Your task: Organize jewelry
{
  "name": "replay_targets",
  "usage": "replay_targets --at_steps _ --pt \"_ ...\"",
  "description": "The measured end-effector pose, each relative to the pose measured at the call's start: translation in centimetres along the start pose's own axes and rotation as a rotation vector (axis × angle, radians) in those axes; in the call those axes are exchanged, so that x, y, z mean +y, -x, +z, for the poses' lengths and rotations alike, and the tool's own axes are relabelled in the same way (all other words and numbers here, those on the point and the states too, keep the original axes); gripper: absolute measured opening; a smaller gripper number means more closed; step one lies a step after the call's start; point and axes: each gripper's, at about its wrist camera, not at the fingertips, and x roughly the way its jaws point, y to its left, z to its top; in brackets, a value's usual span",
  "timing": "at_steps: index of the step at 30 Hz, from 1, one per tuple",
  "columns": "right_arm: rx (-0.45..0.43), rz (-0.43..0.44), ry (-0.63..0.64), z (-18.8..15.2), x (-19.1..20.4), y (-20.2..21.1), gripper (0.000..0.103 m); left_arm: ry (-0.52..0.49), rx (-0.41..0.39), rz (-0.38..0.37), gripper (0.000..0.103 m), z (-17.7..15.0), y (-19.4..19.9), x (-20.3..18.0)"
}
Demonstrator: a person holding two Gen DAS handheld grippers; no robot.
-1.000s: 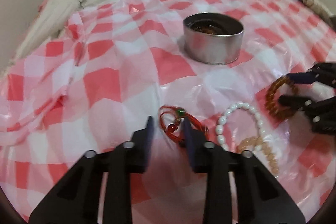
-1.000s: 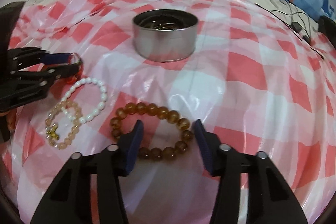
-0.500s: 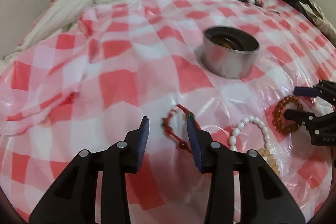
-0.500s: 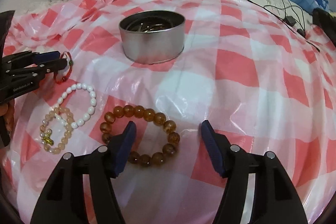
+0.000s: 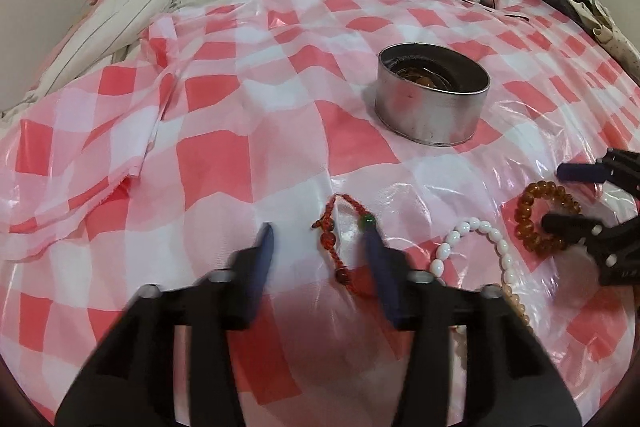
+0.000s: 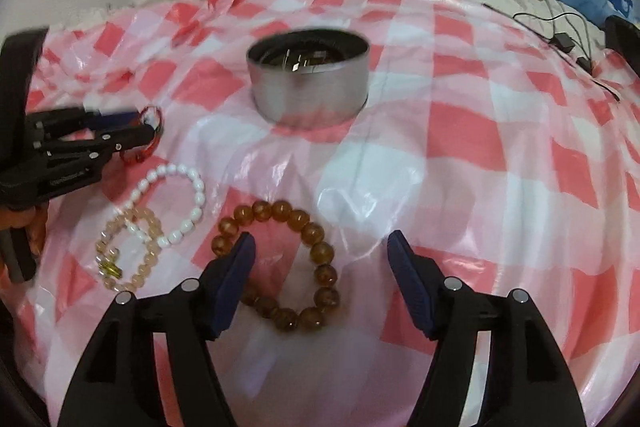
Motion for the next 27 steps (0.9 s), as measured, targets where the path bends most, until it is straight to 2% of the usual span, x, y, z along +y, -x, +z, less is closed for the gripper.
replay_targets --at_steps 1,3,6,7,10,11,13,15,19,22,24,25,27 --pt "0.004 0.014 0.008 0.0 0.2 0.1 0.052 -0.014 0.004 -0.01 0.046 0.0 -0.1 -0.3" --pt "0.007 0.025 0.011 -0.1 0.2 0.3 0.038 -0.041 0.003 -0.02 0.031 0.0 0.1 -1.0" --pt "0.007 0.052 -0.011 -0.2 -0.2 0.5 0.024 -0.054 0.002 -0.016 0.025 0.0 0.2 -1.2" --pt "0.005 0.074 -0.026 -0.2 -0.4 0.7 0.023 -0.054 0.001 -0.014 0.024 0.0 0.3 -1.2" --pt "-0.012 0.057 -0.027 -0.1 -0.3 0.9 0.023 -0.05 0.002 -0.007 0.024 0.0 0.3 -1.2" --pt "-0.02 0.052 -0.027 -0.1 -0.3 1.0 0.027 -0.052 0.004 -0.005 0.024 0.0 0.2 -1.2" --pt "-0.052 0.039 -0.017 0.2 -0.1 1.2 0.049 -0.055 0.005 0.001 0.025 0.0 0.2 -1.3" --pt "-0.068 0.033 0.008 0.3 0.4 1.2 0.05 -0.054 0.007 0.002 0.027 0.0 0.1 -1.3" --pt "-0.034 0.012 0.053 0.2 1.3 0.1 0.05 -0.061 0.007 0.011 0.035 0.0 0.0 -1.4" --pt "-0.016 0.083 0.072 0.1 1.7 0.2 0.05 -0.074 0.008 0.018 0.037 0.0 -0.1 -1.6" --pt "0.0 0.205 0.049 0.0 1.8 0.5 0.049 -0.076 0.009 0.019 0.04 0.0 -0.1 -1.6" --pt "-0.006 0.228 0.033 0.1 1.6 0.7 0.049 -0.075 0.009 0.019 0.04 0.0 -0.1 -1.5" --pt "-0.011 0.213 0.023 0.1 1.3 0.9 0.05 -0.072 0.01 0.021 0.042 0.0 -0.1 -1.6"
